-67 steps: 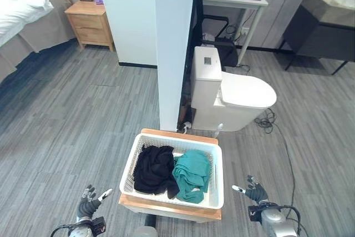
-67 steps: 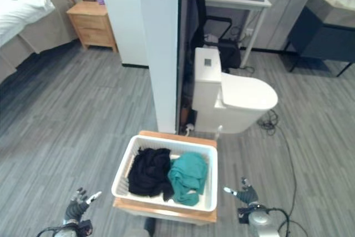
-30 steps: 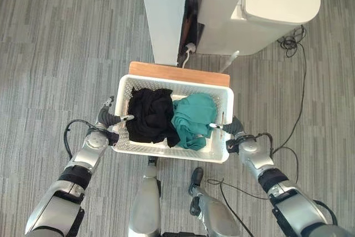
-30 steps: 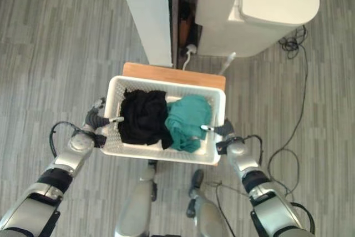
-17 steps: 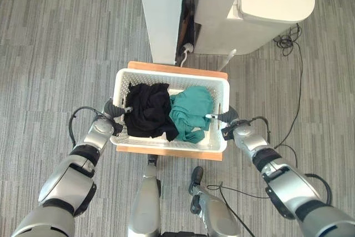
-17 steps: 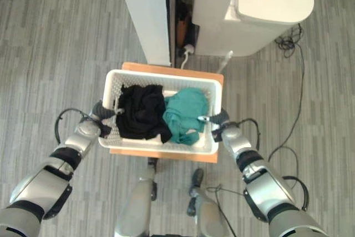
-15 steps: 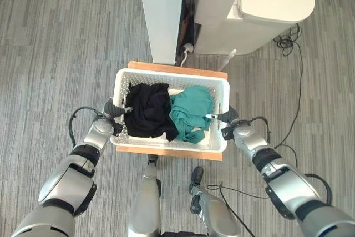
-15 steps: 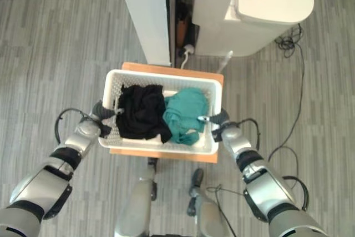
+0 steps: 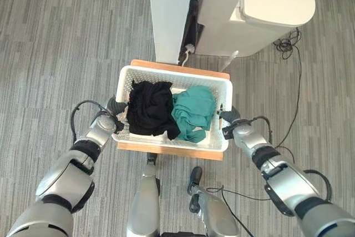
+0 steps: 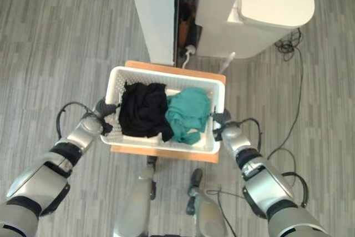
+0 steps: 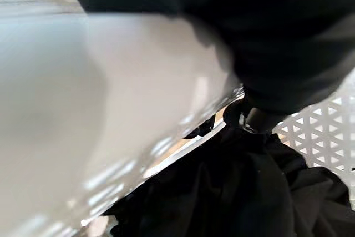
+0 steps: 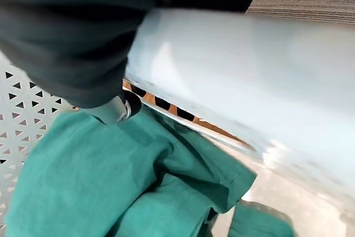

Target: Grab the laundry basket,head to the washer,open it,put in the laundry and shut it.

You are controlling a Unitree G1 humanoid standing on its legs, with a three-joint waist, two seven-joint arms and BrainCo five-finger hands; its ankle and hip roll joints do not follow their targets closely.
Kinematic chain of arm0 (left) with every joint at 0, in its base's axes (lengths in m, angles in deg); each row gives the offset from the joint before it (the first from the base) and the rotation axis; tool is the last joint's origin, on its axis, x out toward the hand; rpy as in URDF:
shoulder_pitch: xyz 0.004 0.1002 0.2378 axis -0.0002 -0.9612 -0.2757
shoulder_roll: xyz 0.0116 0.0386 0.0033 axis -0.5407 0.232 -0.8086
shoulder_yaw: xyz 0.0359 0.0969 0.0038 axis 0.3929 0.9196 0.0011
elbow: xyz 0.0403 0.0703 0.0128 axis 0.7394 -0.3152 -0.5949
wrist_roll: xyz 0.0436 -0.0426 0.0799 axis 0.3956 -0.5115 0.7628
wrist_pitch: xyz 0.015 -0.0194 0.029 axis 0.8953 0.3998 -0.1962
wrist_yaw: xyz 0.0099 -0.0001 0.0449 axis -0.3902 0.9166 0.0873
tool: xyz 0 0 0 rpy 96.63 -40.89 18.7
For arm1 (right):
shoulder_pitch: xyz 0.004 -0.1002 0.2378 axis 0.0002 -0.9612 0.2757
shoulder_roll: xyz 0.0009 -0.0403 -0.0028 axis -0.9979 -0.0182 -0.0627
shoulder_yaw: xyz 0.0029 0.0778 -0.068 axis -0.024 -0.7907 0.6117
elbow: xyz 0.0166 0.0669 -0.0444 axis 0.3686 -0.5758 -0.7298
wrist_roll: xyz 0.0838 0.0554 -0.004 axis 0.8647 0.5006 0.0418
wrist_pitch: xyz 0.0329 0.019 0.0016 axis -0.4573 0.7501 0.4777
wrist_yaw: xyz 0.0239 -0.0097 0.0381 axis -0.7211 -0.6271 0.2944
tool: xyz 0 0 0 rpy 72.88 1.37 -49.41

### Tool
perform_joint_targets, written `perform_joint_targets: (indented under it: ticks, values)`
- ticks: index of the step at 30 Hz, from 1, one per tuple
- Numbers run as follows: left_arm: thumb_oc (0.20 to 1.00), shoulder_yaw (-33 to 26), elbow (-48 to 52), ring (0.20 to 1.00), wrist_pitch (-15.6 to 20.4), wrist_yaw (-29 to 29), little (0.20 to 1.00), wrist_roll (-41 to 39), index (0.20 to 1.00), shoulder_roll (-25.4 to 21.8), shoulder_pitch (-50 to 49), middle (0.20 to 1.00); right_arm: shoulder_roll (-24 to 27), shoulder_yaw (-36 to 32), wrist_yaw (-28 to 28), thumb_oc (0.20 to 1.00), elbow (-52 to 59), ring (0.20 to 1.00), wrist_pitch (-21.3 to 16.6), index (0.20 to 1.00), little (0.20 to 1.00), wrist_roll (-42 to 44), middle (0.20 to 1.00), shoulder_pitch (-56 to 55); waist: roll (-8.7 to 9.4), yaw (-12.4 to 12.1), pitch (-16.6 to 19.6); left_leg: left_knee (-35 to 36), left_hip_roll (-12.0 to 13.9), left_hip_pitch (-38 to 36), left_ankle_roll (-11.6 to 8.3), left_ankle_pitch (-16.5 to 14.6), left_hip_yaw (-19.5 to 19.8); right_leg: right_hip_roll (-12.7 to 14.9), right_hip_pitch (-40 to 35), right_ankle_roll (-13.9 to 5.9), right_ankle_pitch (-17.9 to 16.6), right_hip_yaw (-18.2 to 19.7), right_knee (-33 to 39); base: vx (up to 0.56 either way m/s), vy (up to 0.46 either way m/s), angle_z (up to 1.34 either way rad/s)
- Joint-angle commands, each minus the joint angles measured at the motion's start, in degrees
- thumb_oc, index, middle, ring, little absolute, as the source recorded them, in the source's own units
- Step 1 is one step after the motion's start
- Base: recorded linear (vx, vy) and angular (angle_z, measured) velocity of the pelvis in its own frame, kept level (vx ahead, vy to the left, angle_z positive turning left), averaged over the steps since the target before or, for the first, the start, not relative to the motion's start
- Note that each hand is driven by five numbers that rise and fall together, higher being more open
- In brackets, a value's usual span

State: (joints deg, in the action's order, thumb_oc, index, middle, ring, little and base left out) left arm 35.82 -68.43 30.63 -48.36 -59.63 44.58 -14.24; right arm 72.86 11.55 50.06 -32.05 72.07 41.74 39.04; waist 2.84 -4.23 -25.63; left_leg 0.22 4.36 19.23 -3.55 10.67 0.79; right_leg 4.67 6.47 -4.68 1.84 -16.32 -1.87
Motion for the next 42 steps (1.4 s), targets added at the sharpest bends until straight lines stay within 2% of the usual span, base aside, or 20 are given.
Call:
perform_joint_targets:
  ticks: [1, 6, 12, 14, 15, 17, 21, 22, 23, 27, 30, 31, 32, 33, 35, 37, 38, 39, 41, 42]
  values:
    - [0.200, -0.5, 3.7, 0.200, 2.1, 3.9, 0.200, 1.4, 0.200, 4.8, -3.3, 0.200, -0.3, -1.2, 3.4, 0.200, 7.1, 0.200, -0.5, 0.200, 0.200, -0.6, 0.200, -4.2, 0.87, -0.7, -1.2, -8.2, -0.1, -0.8, 0.85, -9.6, -0.2, 4.6, 6.9, -1.50, -7.0, 1.1, -0.8, 0.00, 0.078, 0.01]
    - [0.200, -2.8, 11.0, 0.200, 2.1, 5.7, 0.200, 2.0, 0.200, 3.0, -7.6, 0.200, 4.3, -6.8, 4.3, 0.200, 13.1, 0.200, -0.2, 0.200, 0.200, -2.3, 0.200, -11.1, 0.30, 0.0, -0.2, -10.5, -1.4, -1.4, 1.66, -12.2, -0.9, 5.8, 6.8, -2.07, -7.1, 2.5, -1.9, -0.01, 0.119, -0.04]
    - [0.200, -4.0, 15.2, 0.200, 1.6, 8.2, 0.200, 2.7, 0.200, 3.9, -10.3, 0.200, 9.9, -15.1, 6.8, 0.200, 22.5, 0.200, 0.5, 0.200, 0.200, -5.0, 0.200, -21.3, -0.47, 2.6, 0.7, -13.8, -4.0, -2.9, 4.23, -15.8, -4.0, 8.7, 8.5, -3.44, -7.7, 6.1, -5.6, -0.03, 0.211, -0.17]
    - [0.200, -4.5, 14.5, 0.200, 1.7, 9.3, 0.200, 3.9, 0.200, 4.5, -11.3, 0.200, 12.3, -18.1, 8.6, 0.200, 24.7, 0.200, 0.6, 0.200, 0.200, -5.3, 0.200, -23.4, -0.90, 4.3, 1.4, -13.3, -5.2, -4.6, 5.34, -16.5, -7.2, 11.0, 10.1, -5.03, -11.5, 7.0, -6.0, -0.06, 0.276, -0.40]
    - [0.200, -4.5, 14.5, 0.200, 1.7, 9.3, 0.200, 3.9, 0.200, 4.6, -11.3, 0.200, 12.3, -18.1, 8.6, 0.200, 24.7, 0.200, 0.7, 0.200, 0.200, -5.3, 0.200, -23.5, -0.88, 4.2, 1.4, -13.2, -5.2, -4.7, 5.36, -16.5, -7.3, 11.0, 10.2, -5.05, -11.6, 7.1, -6.0, -0.10, 0.165, -0.61]
    - [0.200, -5.7, 15.7, 0.200, 1.7, 10.3, 0.200, 4.0, 0.200, 3.4, -12.8, 0.200, 14.7, -21.4, 10.1, 0.200, 27.9, 0.200, 0.6, 0.200, 0.200, -5.5, 0.200, -27.6, -1.64, 5.0, 2.4, -12.6, -3.9, -5.4, 6.27, -15.8, -9.8, 11.3, 10.6, -4.93, -9.2, 5.5, -10.6, -0.13, 0.173, -0.57]
    - [0.200, -8.3, 17.6, 0.200, 1.6, 11.9, 0.200, 3.1, 0.200, 0.6, -16.4, 0.200, 15.9, -24.3, 11.6, 0.200, 30.0, 0.200, 0.5, 0.200, 0.200, -7.1, 0.200, -31.5, -2.97, 3.3, 5.9, -11.1, -2.0, -8.4, 6.39, -16.3, -14.7, 12.6, 6.5, -4.47, -2.2, -1.6, -20.2, -0.01, 0.149, -1.01]
    - [0.200, -8.3, 17.6, 0.200, 1.6, 11.9, 0.200, 3.1, 0.200, 0.6, -16.4, 0.200, 15.9, -24.3, 11.6, 0.200, 30.0, 0.200, 0.5, 0.200, 0.200, -7.1, 0.200, -31.5, -2.94, 3.2, 5.9, -11.1, -2.0, -8.5, 6.39, -16.3, -14.8, 12.6, 6.5, -4.47, -2.2, -1.5, -20.3, -0.06, 0.061, -1.21]
    - [0.200, -9.6, 18.1, 0.200, 1.6, 12.3, 0.200, 2.2, 0.200, 0.0, -17.3, 0.200, 15.4, -24.7, 11.9, 0.200, 29.0, 0.200, 0.7, 0.200, 0.200, -7.3, 0.200, -31.5, -3.18, 2.1, 8.0, -10.2, -1.2, -9.0, 6.40, -15.5, -17.6, 13.3, 3.9, -4.19, -0.4, -4.5, -22.2, -0.08, 0.013, -1.01]
    - [0.200, -12.0, 18.1, 0.200, 2.1, 11.3, 0.200, -0.6, 0.200, -0.5, -19.0, 0.200, 13.7, -23.2, 11.8, 0.200, 24.9, 0.200, 0.8, 0.200, 0.200, -7.7, 0.200, -30.4, -2.73, -1.2, 11.5, -9.1, 0.7, -9.2, 6.06, -14.1, -23.6, 14.4, -2.7, -4.64, 0.0, -7.4, -21.3, -0.12, -0.099, -1.20]
    - [0.200, -12.3, 17.0, 0.200, 2.2, 11.1, 0.200, -1.3, 0.200, 0.1, -19.2, 0.200, 12.6, -22.0, 11.7, 0.200, 22.2, 0.200, 0.6, 0.200, 0.200, -7.2, 0.200, -29.4, -2.25, -2.4, 12.6, -9.3, 2.1, -8.6, 5.36, -13.0, -26.0, 13.1, -5.3, -4.73, 0.7, -6.6, -19.0, -0.14, -0.215, -0.96]
    - [0.200, -12.9, 16.1, 0.200, 2.3, 10.5, 0.200, -1.6, 0.200, 0.7, -19.1, 0.200, 12.3, -21.1, 11.6, 0.200, 21.2, 0.200, 0.7, 0.200, 0.200, -6.8, 0.200, -28.6, -2.03, -2.7, 13.0, -10.6, 4.5, -7.3, 3.96, -11.5, -27.9, 10.8, -7.0, -3.73, 4.4, -5.3, -14.2, -0.14, -0.237, -0.77]
    - [0.200, -13.0, 16.0, 0.200, 2.4, 10.5, 0.200, -1.6, 0.200, 0.7, -19.1, 0.200, 12.3, -21.0, 11.6, 0.200, 21.2, 0.200, 0.7, 0.200, 0.200, -6.8, 0.200, -28.5, -2.13, -2.9, 13.0, -10.8, 4.8, -7.3, 3.72, -11.4, -28.1, 10.4, -7.1, -3.49, 4.3, -5.1, -13.9, -0.28, -0.471, -0.93]
    - [0.200, -13.5, 15.4, 0.200, 2.7, 10.1, 0.200, -2.4, 0.200, 1.1, -19.4, 0.200, 12.1, -19.4, 11.9, 0.200, 20.6, 0.200, 0.7, 0.200, 0.200, -6.9, 0.200, -27.0, -2.18, -3.3, 13.3, -11.3, 7.9, -6.4, 1.74, -9.1, -30.0, 8.1, -8.2, -2.85, 6.5, -5.3, -9.0, -0.19, -0.399, -0.76]
    - [0.200, -13.6, 15.2, 0.200, 2.8, 10.1, 0.200, -2.6, 0.200, 1.5, -19.5, 0.200, 12.4, -18.6, 11.9, 0.200, 20.6, 0.200, 0.7, 0.200, 0.200, -6.9, 0.200, -26.6, -2.43, -3.5, 13.2, -11.3, 10.0, -6.3, 0.32, -7.3, -30.6, 6.0, -8.7, -1.93, 7.0, -4.8, -7.0, -0.15, -0.361, -1.11]
    - [0.200, -13.4, 14.9, 0.200, 3.0, 10.0, 0.200, -3.3, 0.200, 2.2, -19.4, 0.200, 12.9, -17.4, 12.0, 0.200, 21.0, 0.200, 0.6, 0.200, 0.200, -6.9, 0.200, -26.0, -2.75, -2.9, 13.1, -9.7, 12.6, -6.4, -1.83, -3.9, -31.0, 3.3, -8.8, -1.24, 7.5, -4.1, -4.8, -0.14, -0.343, -0.78]
    - [0.200, -13.0, 14.4, 0.200, 2.9, 10.0, 0.200, -3.5, 0.200, 2.8, -18.8, 0.200, 13.3, -16.8, 11.8, 0.200, 21.3, 0.200, 0.6, 0.200, 0.200, -6.8, 0.200, -25.6, -3.18, -2.6, 12.7, -8.6, 13.8, -6.1, -3.25, -1.6, -30.7, 1.7, -9.0, -0.60, 7.5, -4.1, -3.4, -0.22, -0.416, -0.46]
    - [0.200, -11.9, 13.6, 0.200, 2.9, 9.9, 0.200, -3.5, 0.200, 3.7, -17.2, 0.200, 13.9, -16.4, 11.8, 0.200, 22.4, 0.200, 0.5, 0.200, 0.200, -6.3, 0.200, -25.7, -3.55, -1.3, 12.0, -6.4, 13.8, -6.6, -4.15, -0.1, -28.3, 0.0, -8.5, 0.00, 7.4, -2.9, -2.5, -0.22, -0.358, -0.31]
    - [0.200, -10.0, 12.5, 0.200, 3.4, 9.4, 0.200, -4.4, 0.200, 5.0, -14.5, 0.200, 15.0, -16.1, 11.3, 0.200, 23.3, 0.200, -0.1, 0.200, 0.200, -5.1, 0.200, -25.2, -3.30, -1.4, 10.2, -8.8, 11.6, -5.2, -4.61, -0.9, -20.8, -0.1, -7.8, 1.20, 6.7, -2.1, -2.4, -0.18, -0.192, -0.09]
    - [0.200, -9.9, 12.3, 0.200, 3.5, 9.4, 0.200, -4.4, 0.200, 5.1, -14.3, 0.200, 15.1, -16.1, 11.3, 0.200, 23.3, 0.200, -0.1, 0.200, 0.200, -5.1, 0.200, -25.2, -3.39, -1.2, 10.1, -9.2, 11.6, -4.9, -4.62, -1.1, -20.4, -0.1, -7.9, 1.20, 6.8, -2.4, -2.4, -0.27, -0.125, -0.10]
